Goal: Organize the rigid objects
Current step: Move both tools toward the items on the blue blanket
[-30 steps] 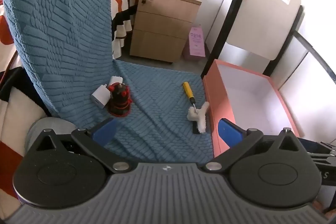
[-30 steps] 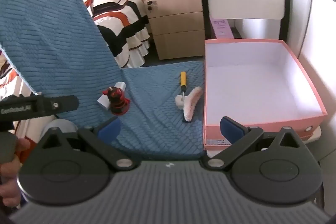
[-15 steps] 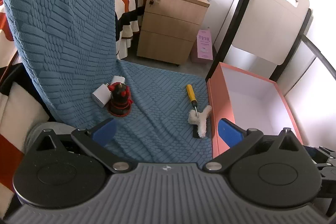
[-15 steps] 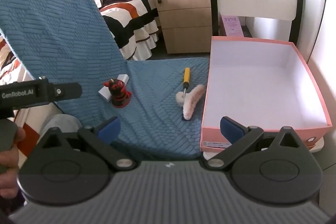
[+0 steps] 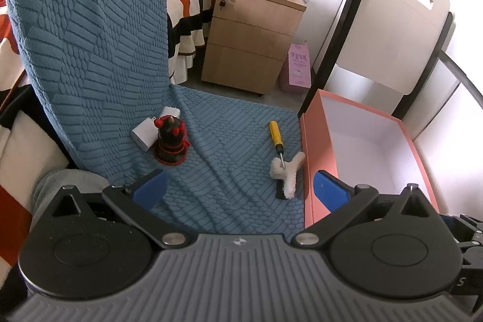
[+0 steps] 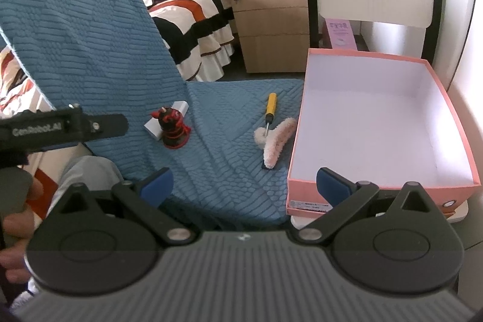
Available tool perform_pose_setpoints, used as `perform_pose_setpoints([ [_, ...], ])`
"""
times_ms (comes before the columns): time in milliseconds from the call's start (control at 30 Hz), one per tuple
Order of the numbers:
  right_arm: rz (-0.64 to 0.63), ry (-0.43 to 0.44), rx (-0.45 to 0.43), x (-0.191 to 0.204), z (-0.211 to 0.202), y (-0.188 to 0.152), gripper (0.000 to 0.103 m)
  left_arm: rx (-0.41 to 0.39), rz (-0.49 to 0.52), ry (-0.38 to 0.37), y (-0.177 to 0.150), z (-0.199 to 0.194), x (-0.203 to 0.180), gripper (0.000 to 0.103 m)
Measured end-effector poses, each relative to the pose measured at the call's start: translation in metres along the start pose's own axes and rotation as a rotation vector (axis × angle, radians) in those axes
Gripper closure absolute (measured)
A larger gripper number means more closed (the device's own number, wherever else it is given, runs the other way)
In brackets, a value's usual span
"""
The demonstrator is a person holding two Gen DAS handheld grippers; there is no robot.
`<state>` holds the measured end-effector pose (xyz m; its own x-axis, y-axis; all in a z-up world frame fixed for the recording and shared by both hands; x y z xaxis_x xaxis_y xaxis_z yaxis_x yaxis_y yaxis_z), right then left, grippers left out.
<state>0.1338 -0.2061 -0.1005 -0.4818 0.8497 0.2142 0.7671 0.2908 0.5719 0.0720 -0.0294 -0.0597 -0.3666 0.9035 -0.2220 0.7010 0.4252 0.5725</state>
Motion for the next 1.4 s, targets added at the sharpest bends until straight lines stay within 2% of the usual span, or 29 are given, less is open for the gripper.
perform_pose_setpoints([
  [400,-0.048,0.055,0.006,-0.001,-0.008,-0.009,0.000,-0.012,-0.053,0.019,-0.020,-0.006,-0.003,0.000],
  [633,-0.060,0.067,0.020,0.000,-0.007,-0.011,0.000,-0.037,-0.025,0.042,-0.024,-0.015,-0.009,0.000],
  [867,-0.073,0.053,0.042,0.013,-0.003,-0.010,0.000,-0.053,-0.013,-0.007,-0.022,-0.020,-0.007,0.000],
  [1067,-0.031,0.026,0.048,0.022,0.006,-0.005,0.000,-0.036,-0.025,-0.045,-0.010,-0.014,0.011,0.000],
  [1400,0.070,-0.033,0.085,0.034,0.020,-0.017,0.000,-0.012,0.028,-0.092,0.005,-0.002,0.029,0.000],
])
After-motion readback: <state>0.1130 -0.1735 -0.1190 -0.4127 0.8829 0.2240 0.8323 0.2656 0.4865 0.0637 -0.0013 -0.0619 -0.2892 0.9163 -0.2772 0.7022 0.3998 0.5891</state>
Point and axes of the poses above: each gripper's, at about its wrist camera, not at the fingertips, and z roughly the way its jaws point, x to its left, y to its top, the point moved 6 cm from there along z, roughly the way its jaws point, and after that the axes turned 9 degrees about x, right-handed, at the moved point
